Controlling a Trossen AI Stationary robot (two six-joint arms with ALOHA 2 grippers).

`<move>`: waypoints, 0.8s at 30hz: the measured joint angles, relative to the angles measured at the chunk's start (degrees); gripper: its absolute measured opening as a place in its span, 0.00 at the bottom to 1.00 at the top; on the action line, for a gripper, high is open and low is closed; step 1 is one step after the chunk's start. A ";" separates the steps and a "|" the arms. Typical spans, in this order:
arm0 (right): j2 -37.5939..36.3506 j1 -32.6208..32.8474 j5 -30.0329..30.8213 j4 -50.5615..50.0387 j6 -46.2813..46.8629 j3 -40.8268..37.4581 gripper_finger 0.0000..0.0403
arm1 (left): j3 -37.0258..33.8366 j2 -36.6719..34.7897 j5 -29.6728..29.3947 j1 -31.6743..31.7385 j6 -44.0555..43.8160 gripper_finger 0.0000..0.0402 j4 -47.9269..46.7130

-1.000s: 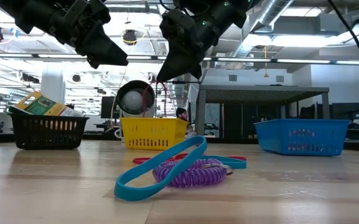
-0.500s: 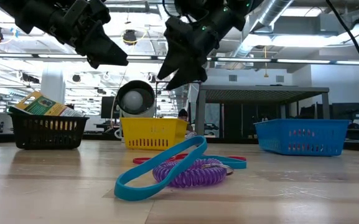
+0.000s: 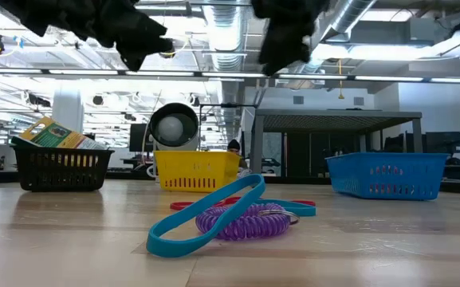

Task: Pick & Place Office Desk Supplies
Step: Put the top red rubber band into the yellow basket

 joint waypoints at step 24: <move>-8.19 11.77 18.68 -35.01 20.13 -4.24 0.32 | 20.78 39.09 -0.61 -14.92 -6.68 0.36 -15.05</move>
